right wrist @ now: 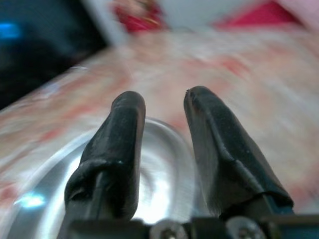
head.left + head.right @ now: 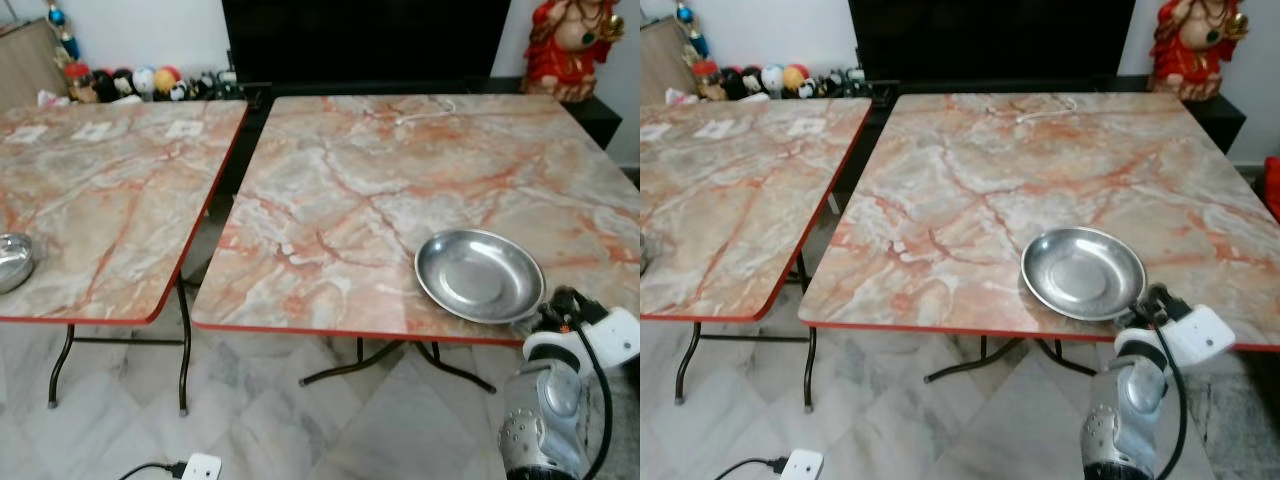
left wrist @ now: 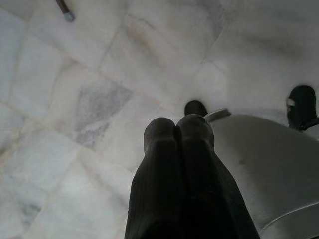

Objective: Setting the table

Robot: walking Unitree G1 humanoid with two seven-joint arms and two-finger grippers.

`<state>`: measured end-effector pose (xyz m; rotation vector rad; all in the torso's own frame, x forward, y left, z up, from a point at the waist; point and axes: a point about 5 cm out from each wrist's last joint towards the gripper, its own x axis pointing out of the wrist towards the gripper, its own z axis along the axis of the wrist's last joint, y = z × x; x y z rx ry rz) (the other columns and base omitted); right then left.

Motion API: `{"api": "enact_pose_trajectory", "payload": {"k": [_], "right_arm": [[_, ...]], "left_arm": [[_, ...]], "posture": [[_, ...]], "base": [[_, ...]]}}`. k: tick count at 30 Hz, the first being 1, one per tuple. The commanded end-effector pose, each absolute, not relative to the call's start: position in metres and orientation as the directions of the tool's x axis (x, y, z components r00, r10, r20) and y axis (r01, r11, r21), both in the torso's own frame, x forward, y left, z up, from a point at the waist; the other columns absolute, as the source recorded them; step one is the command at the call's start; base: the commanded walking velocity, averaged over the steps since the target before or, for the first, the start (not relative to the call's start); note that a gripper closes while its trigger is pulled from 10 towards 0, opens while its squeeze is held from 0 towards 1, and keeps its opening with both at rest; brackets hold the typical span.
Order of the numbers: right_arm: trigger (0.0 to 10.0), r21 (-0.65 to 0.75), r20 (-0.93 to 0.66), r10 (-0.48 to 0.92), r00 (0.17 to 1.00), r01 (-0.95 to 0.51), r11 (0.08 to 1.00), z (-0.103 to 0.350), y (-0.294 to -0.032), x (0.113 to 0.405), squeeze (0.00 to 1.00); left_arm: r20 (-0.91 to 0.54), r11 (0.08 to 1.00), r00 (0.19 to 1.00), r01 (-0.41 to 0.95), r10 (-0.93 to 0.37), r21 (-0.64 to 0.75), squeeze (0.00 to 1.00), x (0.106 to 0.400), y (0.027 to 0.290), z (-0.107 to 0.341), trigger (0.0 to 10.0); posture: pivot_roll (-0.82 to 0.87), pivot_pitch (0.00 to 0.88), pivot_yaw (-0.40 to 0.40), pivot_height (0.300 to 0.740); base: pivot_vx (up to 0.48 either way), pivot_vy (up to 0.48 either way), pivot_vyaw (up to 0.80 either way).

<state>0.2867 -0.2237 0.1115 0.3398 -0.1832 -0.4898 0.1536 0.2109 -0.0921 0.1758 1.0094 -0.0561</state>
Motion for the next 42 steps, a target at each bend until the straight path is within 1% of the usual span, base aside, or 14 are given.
{"api": "enact_pose_trajectory", "payload": {"k": [1,3,6,9,10,12,14,17,26,32,42], "right_arm": [[10.0,0.293,0.125,-0.405,0.906,0.357,0.887,0.114,-0.21,0.288,0.0],[10.0,0.235,0.13,-0.311,0.941,0.276,0.932,0.114,-0.198,0.291,0.0],[10.0,0.184,0.124,-0.216,0.968,0.192,0.964,0.112,-0.184,0.293,0.0],[10.0,0.116,0.113,-0.165,0.98,0.152,0.982,0.11,-0.175,0.293,0.0],[10.0,0.116,0.113,-0.165,0.98,0.152,0.982,0.11,-0.175,0.293,0.0],[10.0,0.12,0.108,-0.105,0.989,0.092,0.988,0.11,-0.165,0.294,0.0],[10.0,0.14,0.103,-0.08,0.991,0.065,0.988,0.111,-0.16,0.297,0.0],[10.0,0.174,0.092,-0.08,0.993,0.063,0.983,0.113,-0.155,0.301,0.0],[10.0,0.186,0.072,-0.09,0.993,0.075,0.98,0.115,-0.144,0.31,0.0],[10.0,0.195,0.073,-0.103,0.992,0.087,0.977,0.118,-0.145,0.315,0.0],[10.0,0.19,0.063,-0.159,0.985,0.144,0.971,0.117,-0.158,0.32,0.0]], "left_arm": [[-0.856,0.984,0.513,0.116,0.059,0.137,0.0,0.142,0.225,-0.093,10.0],[-0.857,0.984,0.512,0.11,0.064,0.139,0.0,0.141,0.229,-0.093,10.0],[-0.856,0.986,0.512,0.093,0.071,0.137,0.0,0.14,0.234,-0.092,10.0],[-0.855,0.988,0.513,0.071,0.079,0.134,0.0,0.138,0.238,-0.091,10.0],[-0.855,0.988,0.513,0.071,0.079,0.134,0.0,0.138,0.238,-0.091,10.0],[-0.857,0.989,0.509,0.068,0.08,0.132,0.0,0.137,0.239,-0.091,10.0],[-0.858,0.988,0.509,0.079,0.075,0.134,0.0,0.138,0.238,-0.092,10.0],[-0.855,0.989,0.513,0.071,0.075,0.13,0.0,0.141,0.235,-0.092,10.0],[-0.854,0.99,0.516,0.065,0.071,0.122,0.0,0.143,0.229,-0.092,10.0],[-0.854,0.99,0.516,0.069,0.07,0.123,0.0,0.143,0.229,-0.092,10.0],[-0.854,0.988,0.514,0.075,0.076,0.134,0.0,0.142,0.23,-0.093,10.0]], "posture": [[0.01,0.0,0.039,0.74],[0.01,0.0,0.037,0.74],[0.01,0.0,0.031,0.74],[0.01,0.0,0.029,0.74],[0.01,0.0,0.029,0.74],[0.01,0.0,0.029,0.74],[0.02,0.0,0.025,0.74],[0.03,0.0,0.018,0.74],[0.03,0.0,0.018,0.74],[0.03,0.0,0.023,0.74],[0.03,0.0,0.029,0.74]], "base": [[0.0,0.0,0.0],[0.0,0.0,0.0],[0.0,0.0,0.0],[0.0,0.0,0.27],[0.0,0.0,0.8],[0.0,0.48,0.8],[0.0,0.48,0.0],[0.0,0.48,0.0],[0.0,0.48,0.0],[0.0,0.48,0.0],[0.0,0.48,0.0]]}}
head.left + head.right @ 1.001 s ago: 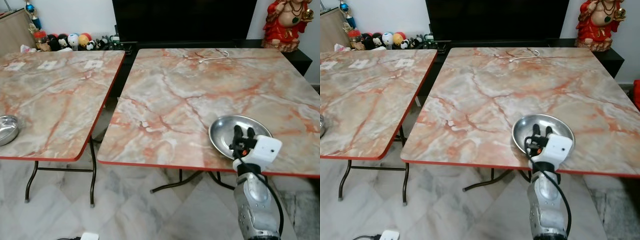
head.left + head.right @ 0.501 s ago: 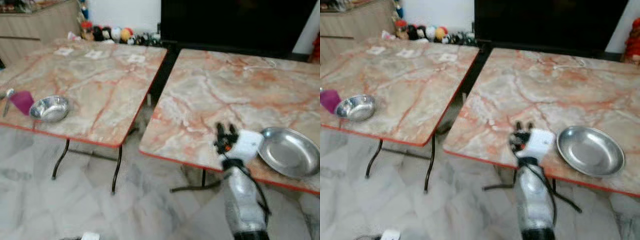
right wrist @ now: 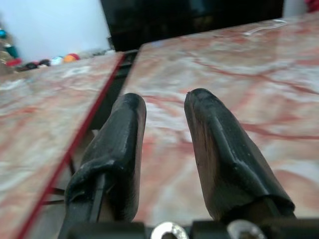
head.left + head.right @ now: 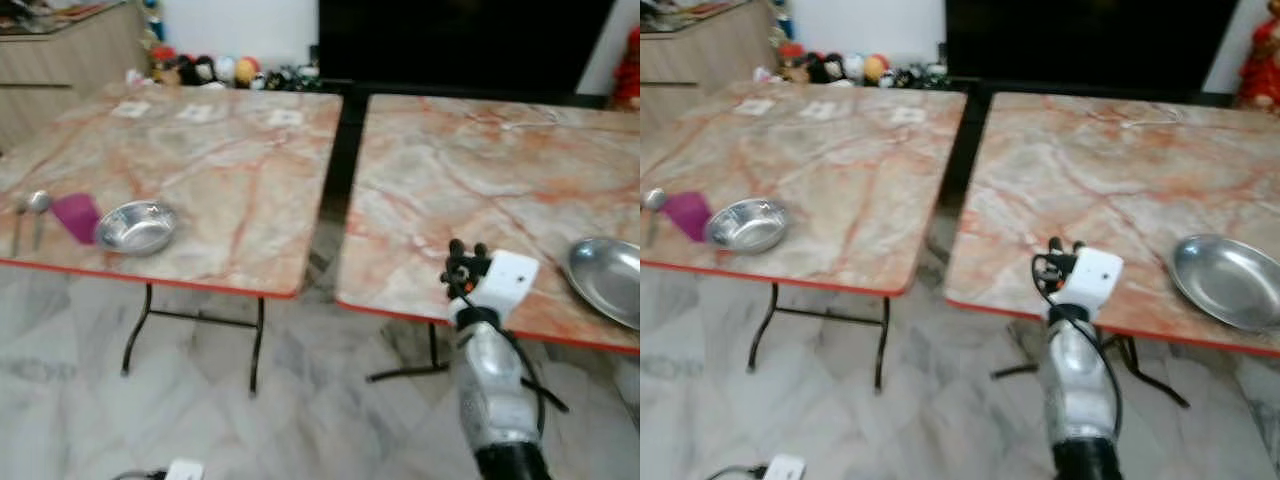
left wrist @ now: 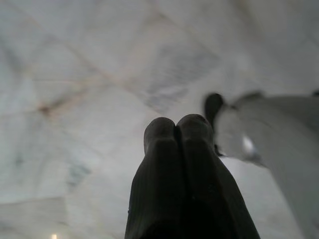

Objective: Setting the table

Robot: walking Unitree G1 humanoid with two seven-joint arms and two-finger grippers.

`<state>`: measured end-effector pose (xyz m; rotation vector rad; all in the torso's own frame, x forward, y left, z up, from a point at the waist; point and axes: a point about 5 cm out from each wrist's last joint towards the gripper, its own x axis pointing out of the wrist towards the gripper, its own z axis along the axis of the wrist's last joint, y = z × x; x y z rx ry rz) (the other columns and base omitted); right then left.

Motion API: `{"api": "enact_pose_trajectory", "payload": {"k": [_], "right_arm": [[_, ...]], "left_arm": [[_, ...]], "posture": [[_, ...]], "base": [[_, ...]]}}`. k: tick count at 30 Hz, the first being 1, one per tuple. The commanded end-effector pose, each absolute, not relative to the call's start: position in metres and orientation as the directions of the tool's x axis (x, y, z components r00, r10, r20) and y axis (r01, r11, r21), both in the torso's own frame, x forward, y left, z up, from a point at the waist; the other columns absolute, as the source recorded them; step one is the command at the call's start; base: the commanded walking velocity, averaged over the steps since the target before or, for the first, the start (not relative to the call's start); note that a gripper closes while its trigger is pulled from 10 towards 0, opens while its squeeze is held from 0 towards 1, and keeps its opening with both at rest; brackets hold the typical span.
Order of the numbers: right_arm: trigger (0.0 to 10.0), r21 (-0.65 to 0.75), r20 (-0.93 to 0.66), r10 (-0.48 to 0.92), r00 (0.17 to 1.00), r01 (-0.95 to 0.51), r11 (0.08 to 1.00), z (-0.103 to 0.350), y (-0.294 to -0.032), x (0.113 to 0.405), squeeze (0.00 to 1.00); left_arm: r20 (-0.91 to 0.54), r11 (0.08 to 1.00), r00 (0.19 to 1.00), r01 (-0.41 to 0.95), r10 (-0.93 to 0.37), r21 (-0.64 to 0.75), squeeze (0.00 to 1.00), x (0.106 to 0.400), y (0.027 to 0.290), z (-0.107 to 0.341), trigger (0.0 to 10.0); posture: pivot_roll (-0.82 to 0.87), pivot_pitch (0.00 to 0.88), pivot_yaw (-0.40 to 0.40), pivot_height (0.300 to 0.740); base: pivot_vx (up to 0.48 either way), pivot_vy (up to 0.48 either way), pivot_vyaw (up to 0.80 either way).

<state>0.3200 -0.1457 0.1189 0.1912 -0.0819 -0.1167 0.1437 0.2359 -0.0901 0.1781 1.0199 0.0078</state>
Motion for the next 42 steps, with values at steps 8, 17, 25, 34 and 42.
{"api": "enact_pose_trajectory", "payload": {"k": [8,17,25,34,42], "right_arm": [[10.0,0.192,0.046,-0.142,0.989,0.131,0.973,0.112,-0.151,0.319,0.0],[10.0,0.188,0.037,-0.127,0.991,0.118,0.975,0.111,-0.149,0.319,0.0],[10.0,0.176,0.031,-0.126,0.991,0.119,0.977,0.111,-0.153,0.32,0.0],[10.0,0.17,0.021,-0.114,0.993,0.108,0.979,0.109,-0.151,0.32,0.0],[10.0,0.168,0.016,-0.103,0.995,0.099,0.981,0.109,-0.15,0.32,0.0]], "left_arm": [[-0.855,0.987,0.513,0.083,0.074,0.135,0.0,0.141,0.23,-0.093,10.0],[-0.843,0.988,0.534,0.076,0.074,0.135,0.0,0.148,0.238,-0.088,10.0],[-0.842,0.99,0.532,0.038,0.094,0.135,0.0,0.144,0.249,-0.086,10.0],[-0.853,0.991,0.512,0.018,0.104,0.132,0.0,0.134,0.253,-0.088,10.0],[-0.847,0.991,0.522,0.014,0.103,0.13,0.0,0.135,0.251,-0.089,10.0]], "posture": [[0.03,0.0,0.029,0.74],[0.03,0.0,0.021,0.74],[0.04,0.0,0.0,0.74],[0.05,0.0,-0.01,0.74],[0.05,0.0,-0.013,0.74]], "base": [[0.0,0.48,0.0],[0.0,0.48,0.0],[0.0,0.48,0.0],[0.0,0.48,0.0],[0.0,0.15,0.0]]}}
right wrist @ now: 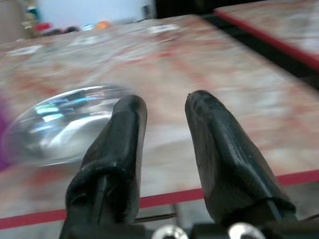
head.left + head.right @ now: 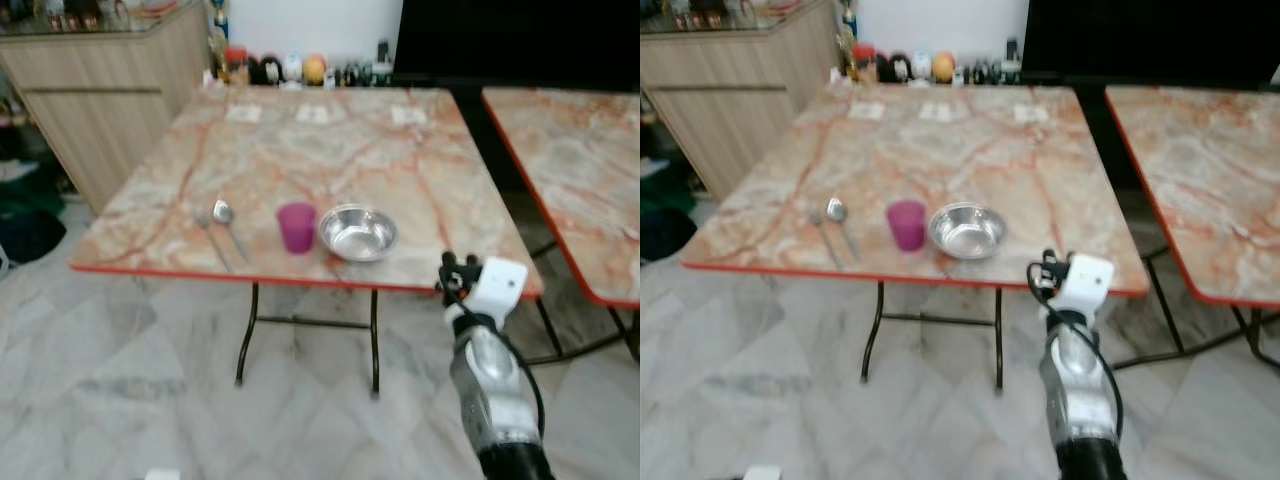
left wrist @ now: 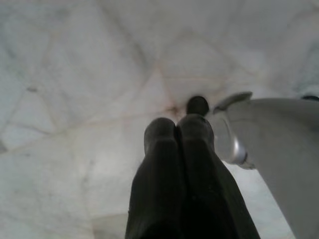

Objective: Setting the table

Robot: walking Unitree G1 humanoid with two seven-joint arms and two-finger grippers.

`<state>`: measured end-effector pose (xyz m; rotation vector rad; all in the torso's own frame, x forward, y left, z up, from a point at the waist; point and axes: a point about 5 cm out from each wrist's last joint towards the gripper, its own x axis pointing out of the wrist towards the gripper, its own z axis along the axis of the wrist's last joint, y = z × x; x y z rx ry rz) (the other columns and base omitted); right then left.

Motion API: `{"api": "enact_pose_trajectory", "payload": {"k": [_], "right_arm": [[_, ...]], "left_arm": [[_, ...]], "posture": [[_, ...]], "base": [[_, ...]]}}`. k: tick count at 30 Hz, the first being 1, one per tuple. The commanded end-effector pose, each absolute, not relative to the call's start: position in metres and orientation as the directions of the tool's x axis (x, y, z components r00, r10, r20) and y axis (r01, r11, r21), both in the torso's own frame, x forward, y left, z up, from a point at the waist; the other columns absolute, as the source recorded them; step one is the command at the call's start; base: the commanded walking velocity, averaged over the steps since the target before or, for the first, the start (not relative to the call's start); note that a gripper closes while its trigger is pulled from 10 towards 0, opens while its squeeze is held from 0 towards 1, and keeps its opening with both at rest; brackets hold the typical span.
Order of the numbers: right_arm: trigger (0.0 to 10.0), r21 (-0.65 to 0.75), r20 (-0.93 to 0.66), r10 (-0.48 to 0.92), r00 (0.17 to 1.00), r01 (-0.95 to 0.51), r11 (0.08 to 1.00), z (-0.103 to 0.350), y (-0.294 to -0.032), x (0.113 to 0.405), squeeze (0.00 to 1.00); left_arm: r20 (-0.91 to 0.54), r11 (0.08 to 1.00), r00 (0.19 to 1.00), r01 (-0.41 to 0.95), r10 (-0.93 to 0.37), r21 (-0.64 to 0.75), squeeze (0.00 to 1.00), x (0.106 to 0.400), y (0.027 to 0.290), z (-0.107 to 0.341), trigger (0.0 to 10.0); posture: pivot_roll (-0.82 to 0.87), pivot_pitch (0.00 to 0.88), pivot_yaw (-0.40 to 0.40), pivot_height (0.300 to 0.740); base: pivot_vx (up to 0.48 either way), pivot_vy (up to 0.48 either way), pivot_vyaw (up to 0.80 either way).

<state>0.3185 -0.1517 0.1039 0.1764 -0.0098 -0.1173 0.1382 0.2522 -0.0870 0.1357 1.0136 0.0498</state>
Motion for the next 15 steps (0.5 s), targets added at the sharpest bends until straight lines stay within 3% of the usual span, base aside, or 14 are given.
{"api": "enact_pose_trajectory", "payload": {"k": [1,7,13,15], "right_arm": [[10.0,0.168,0.016,-0.102,0.995,0.098,0.981,0.109,-0.15,0.32,0.0],[10.0,0.171,0.012,-0.104,0.994,0.101,0.98,0.108,-0.149,0.32,0.0],[10.0,0.175,-0.009,-0.117,0.993,0.117,0.978,0.105,-0.151,0.32,0.0],[10.0,0.177,-0.017,-0.116,0.993,0.117,0.977,0.104,-0.15,0.32,0.0]], "left_arm": [[-0.847,0.992,0.522,0.012,0.102,0.127,0.0,0.135,0.249,-0.089,10.0],[-0.853,0.993,0.516,0.027,0.083,0.113,0.0,0.133,0.24,-0.092,10.0],[-0.856,0.994,0.511,0.033,0.076,0.108,0.0,0.132,0.235,-0.094,10.0],[-0.857,0.994,0.511,0.035,0.074,0.107,0.0,0.132,0.234,-0.094,10.0]], "posture": [[0.05,0.0,-0.012,0.74],[0.05,0.0,-0.011,0.74],[0.05,0.0,-0.011,0.74],[0.05,0.0,-0.01,0.74]], "base": [[0.0,0.0,0.0],[0.0,0.0,0.0],[0.294,0.0,0.0],[0.307,0.0,-0.59]]}}
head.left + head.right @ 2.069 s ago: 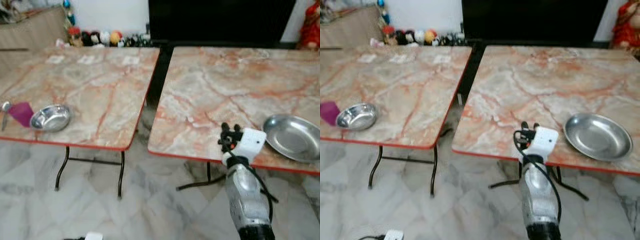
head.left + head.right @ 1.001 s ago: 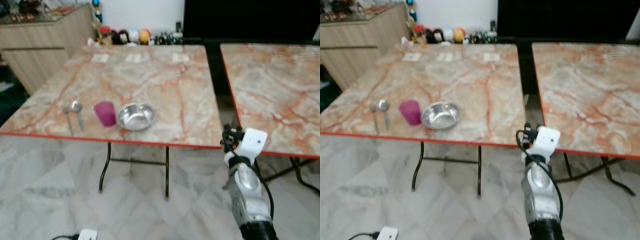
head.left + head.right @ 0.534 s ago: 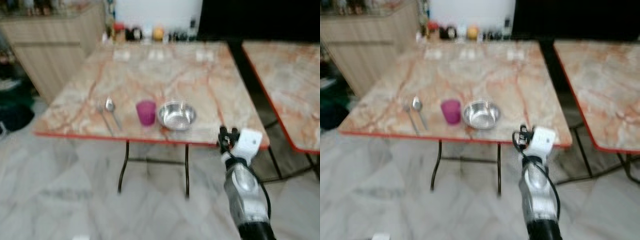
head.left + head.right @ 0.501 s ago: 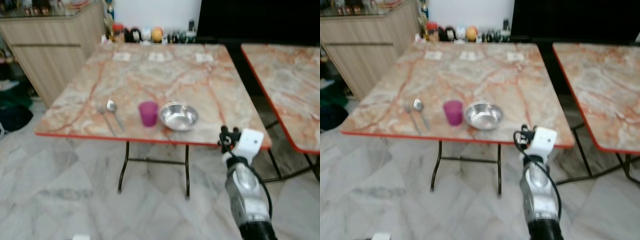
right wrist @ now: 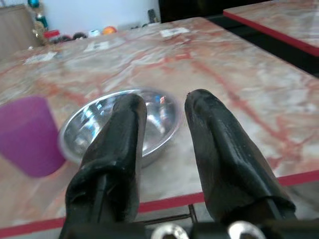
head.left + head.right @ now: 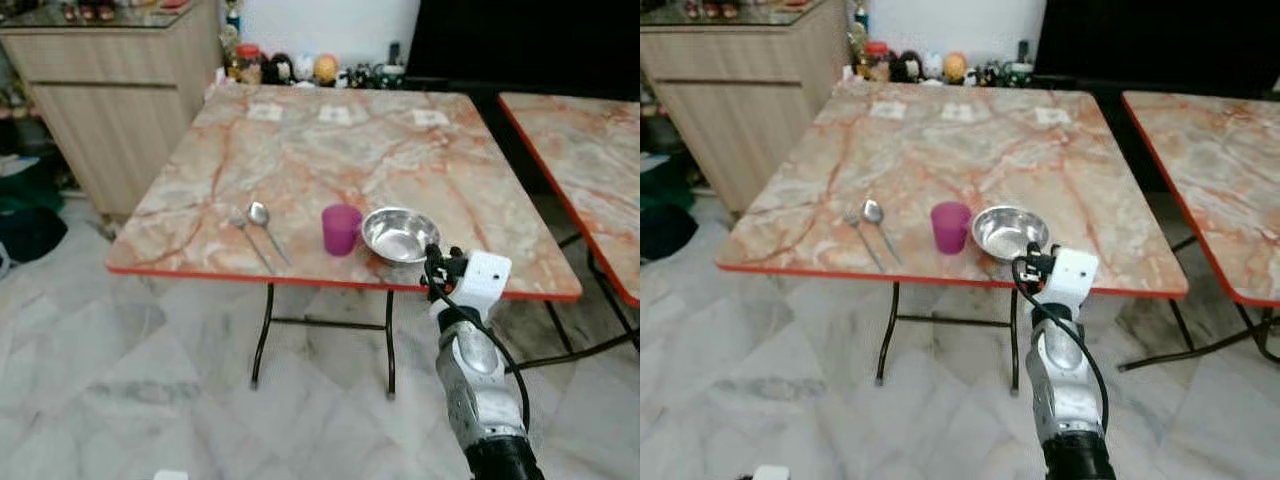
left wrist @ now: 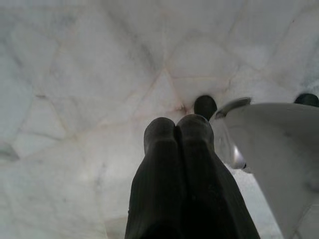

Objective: Setting the table

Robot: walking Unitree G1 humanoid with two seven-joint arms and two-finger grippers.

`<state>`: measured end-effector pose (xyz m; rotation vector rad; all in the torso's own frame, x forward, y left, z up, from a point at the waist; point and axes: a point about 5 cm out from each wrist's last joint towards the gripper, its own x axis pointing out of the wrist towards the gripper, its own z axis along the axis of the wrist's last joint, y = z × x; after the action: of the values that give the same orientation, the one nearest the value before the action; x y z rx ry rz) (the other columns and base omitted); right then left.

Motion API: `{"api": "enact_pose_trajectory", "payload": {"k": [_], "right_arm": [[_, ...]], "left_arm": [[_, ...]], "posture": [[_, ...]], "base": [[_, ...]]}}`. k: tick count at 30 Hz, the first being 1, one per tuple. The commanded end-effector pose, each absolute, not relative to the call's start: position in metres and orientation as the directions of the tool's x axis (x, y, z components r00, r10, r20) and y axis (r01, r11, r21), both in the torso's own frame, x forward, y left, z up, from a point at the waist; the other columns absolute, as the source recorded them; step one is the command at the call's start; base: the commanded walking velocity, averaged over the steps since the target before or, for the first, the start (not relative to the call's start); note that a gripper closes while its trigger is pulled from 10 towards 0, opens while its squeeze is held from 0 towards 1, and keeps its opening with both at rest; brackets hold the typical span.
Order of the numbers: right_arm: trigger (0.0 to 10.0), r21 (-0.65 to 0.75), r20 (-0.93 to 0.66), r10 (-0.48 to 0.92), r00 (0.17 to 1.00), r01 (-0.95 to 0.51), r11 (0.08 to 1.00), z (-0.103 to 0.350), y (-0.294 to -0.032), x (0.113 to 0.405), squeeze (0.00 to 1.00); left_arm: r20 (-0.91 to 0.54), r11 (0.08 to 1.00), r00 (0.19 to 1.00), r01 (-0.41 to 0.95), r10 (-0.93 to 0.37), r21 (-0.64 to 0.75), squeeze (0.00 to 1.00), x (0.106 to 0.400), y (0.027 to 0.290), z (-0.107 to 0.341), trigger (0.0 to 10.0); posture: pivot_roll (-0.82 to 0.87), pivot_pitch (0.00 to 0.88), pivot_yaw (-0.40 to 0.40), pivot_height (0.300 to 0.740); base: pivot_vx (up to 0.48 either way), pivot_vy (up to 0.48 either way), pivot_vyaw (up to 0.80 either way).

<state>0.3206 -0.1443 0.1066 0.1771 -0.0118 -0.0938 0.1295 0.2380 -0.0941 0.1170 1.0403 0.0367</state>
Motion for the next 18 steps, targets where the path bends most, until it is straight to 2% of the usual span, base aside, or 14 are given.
{"api": "enact_pose_trajectory", "payload": {"k": [1,4,16,18], "right_arm": [[10.0,0.178,-0.018,-0.114,0.993,0.116,0.977,0.104,-0.15,0.32,0.0],[10.0,0.189,-0.011,-0.113,0.993,0.113,0.975,0.104,-0.15,0.32,0.0],[10.0,0.179,0.01,-0.062,0.998,0.06,0.982,0.107,-0.144,0.32,0.0],[10.0,0.177,0.015,-0.051,0.999,0.048,0.983,0.108,-0.142,0.32,0.0]], "left_arm": [[-0.857,0.994,0.511,0.036,0.073,0.106,0.0,0.132,0.233,-0.095,10.0],[-0.856,0.994,0.512,0.037,0.071,0.104,0.0,0.132,0.232,-0.095,10.0],[-0.862,0.992,0.498,0.024,0.092,0.12,0.0,0.115,0.251,-0.094,10.0],[-0.863,0.992,0.497,0.023,0.096,0.123,0.0,0.113,0.253,-0.094,10.0]], "posture": [[0.05,0.0,-0.01,0.74],[0.05,0.0,-0.01,0.74],[0.06,0.0,-0.009,0.74],[0.06,0.0,-0.01,0.74]], "base": [[0.304,0.0,-0.77],[0.31,0.0,-0.75],[0.33,0.0,0.0],[0.0,0.0,0.0]]}}
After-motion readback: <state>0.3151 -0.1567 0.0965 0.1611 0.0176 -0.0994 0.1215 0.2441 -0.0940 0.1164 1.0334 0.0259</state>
